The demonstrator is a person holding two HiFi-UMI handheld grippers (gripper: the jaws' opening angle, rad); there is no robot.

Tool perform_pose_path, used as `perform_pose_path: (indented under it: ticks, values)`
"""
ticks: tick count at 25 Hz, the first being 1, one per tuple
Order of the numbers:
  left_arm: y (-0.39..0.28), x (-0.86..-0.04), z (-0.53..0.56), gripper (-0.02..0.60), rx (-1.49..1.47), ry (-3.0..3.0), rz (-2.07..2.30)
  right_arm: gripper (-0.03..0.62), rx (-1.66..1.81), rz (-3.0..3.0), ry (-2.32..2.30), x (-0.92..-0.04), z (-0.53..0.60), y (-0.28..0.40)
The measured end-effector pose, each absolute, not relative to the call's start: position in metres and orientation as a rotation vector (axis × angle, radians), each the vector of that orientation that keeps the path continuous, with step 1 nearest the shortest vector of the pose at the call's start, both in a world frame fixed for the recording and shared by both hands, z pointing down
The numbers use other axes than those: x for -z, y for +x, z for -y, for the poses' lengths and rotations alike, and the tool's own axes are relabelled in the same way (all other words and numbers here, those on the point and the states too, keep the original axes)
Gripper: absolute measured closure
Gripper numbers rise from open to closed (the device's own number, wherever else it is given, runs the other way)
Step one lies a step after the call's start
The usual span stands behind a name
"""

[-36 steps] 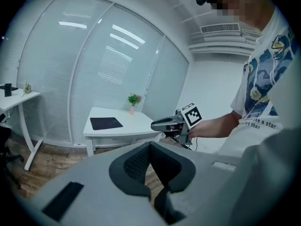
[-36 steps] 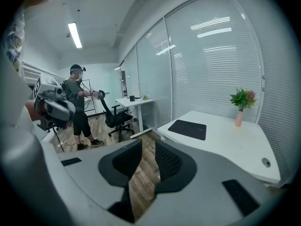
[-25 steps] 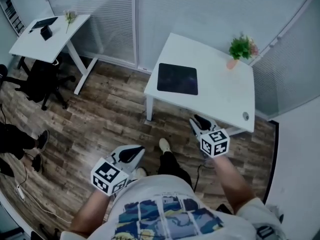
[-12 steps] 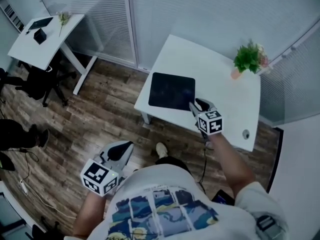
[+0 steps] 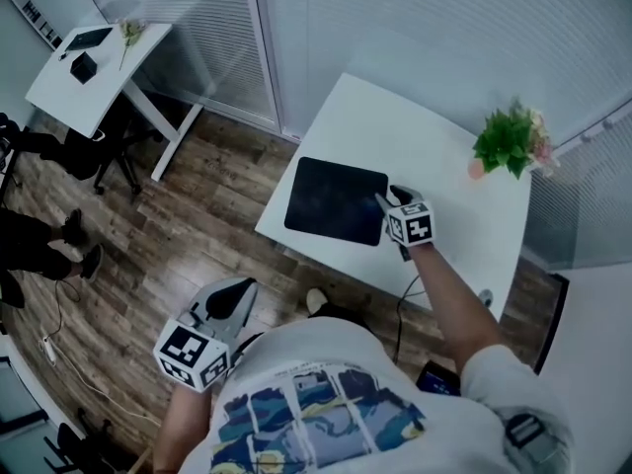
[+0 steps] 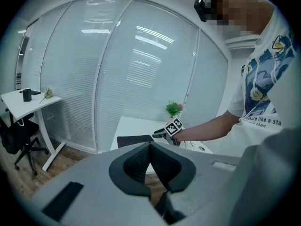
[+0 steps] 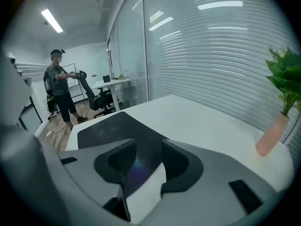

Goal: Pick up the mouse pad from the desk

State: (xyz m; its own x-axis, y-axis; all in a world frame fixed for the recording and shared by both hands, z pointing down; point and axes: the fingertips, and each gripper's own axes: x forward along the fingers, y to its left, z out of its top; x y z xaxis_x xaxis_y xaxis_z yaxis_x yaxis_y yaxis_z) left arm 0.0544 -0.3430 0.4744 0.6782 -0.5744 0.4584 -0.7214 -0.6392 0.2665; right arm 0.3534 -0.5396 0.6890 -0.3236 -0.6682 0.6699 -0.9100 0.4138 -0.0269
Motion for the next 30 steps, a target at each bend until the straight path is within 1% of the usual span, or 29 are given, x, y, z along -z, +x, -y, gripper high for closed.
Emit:
perform_pose_path:
  ticks: [10,14,19,26,30]
  values:
    - [0.063,-0.484,0.369,0.578,-0.504,2.382,1.097,0.387,-0.600,2.072,1.295,-0.733,0.592,0.368]
    - [0.062,-0.483,0.376,0.578,-0.516,2.373,1.110,0.385,-0.614,2.052,1.262,-0.744,0.600,0.367]
    - [0.061,-0.484,0.379,0.578,-0.518,2.362,1.122,0.409,-0.615,2.072,1.226,-0.747,0.600,0.364]
    - [0.060,-0.481,0.379,0.578,-0.531,2.376,1.119,0.489,-0.581,2.076,1.221,-0.746,0.596,0.354]
    - [0.055,-0.478,0.375,0.578,-0.524,2.388,1.121,0.514,-0.554,2.040,1.239,-0.745,0.594,0.354]
